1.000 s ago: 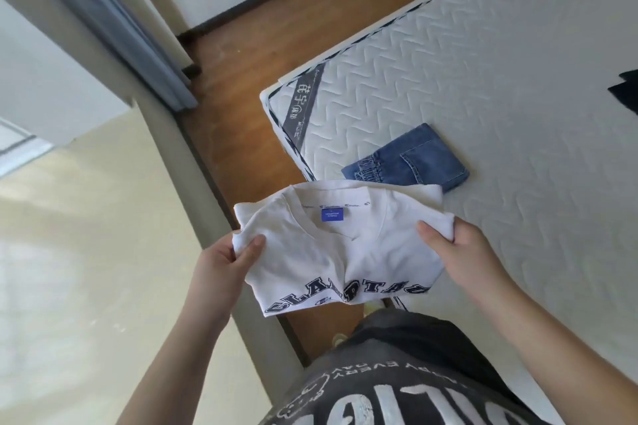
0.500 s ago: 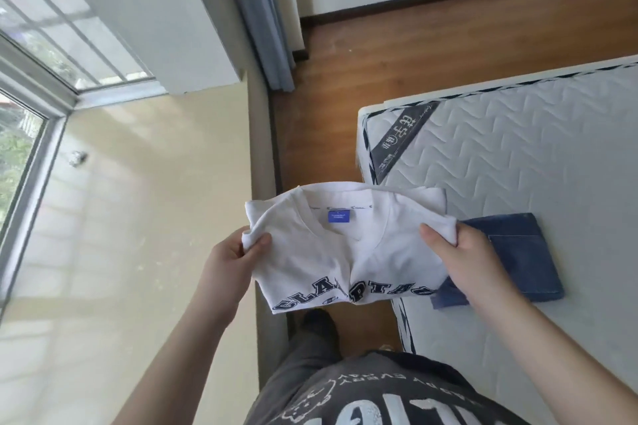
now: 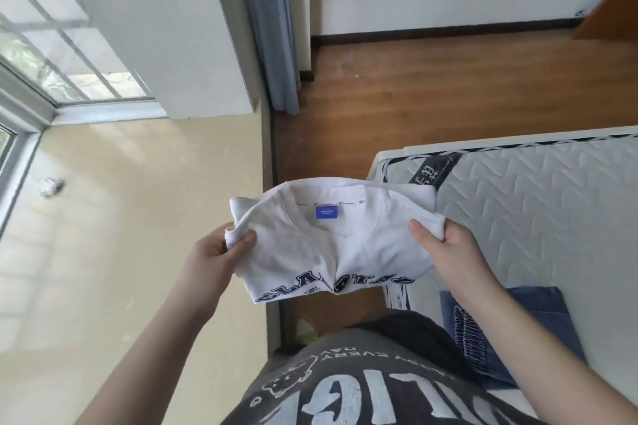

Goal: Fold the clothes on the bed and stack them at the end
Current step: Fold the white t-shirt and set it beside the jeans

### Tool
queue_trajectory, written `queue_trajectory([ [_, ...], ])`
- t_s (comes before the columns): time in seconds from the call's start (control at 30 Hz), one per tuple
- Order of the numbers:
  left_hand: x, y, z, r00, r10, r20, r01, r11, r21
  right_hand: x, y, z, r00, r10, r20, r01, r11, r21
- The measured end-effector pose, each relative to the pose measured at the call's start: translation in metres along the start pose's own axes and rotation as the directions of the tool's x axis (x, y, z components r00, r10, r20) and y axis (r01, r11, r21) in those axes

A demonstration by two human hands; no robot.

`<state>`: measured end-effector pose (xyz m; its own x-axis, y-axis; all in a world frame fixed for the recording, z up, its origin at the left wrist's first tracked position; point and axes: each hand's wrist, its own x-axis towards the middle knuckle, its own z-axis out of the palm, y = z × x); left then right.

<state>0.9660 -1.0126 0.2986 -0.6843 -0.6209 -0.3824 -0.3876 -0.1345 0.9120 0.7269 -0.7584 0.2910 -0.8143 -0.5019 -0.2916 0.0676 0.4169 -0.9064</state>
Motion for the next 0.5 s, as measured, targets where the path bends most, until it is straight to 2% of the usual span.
queue_trajectory([
  [0.2, 0.080, 0.036, -0.007, 1.000, 0.008, 0.028, -0.008, 1.000, -0.018, 0.059, -0.029, 0.013, 0.998, 0.043, -0.056, -0.043, 0.999, -0.007],
  [0.5, 0.231, 0.093, 0.036, 0.993, 0.008, 0.121, -0.011, 1.000, 0.025, 0.186, -0.046, -0.004, 0.989, 0.081, -0.120, -0.077, 0.996, 0.040],
])
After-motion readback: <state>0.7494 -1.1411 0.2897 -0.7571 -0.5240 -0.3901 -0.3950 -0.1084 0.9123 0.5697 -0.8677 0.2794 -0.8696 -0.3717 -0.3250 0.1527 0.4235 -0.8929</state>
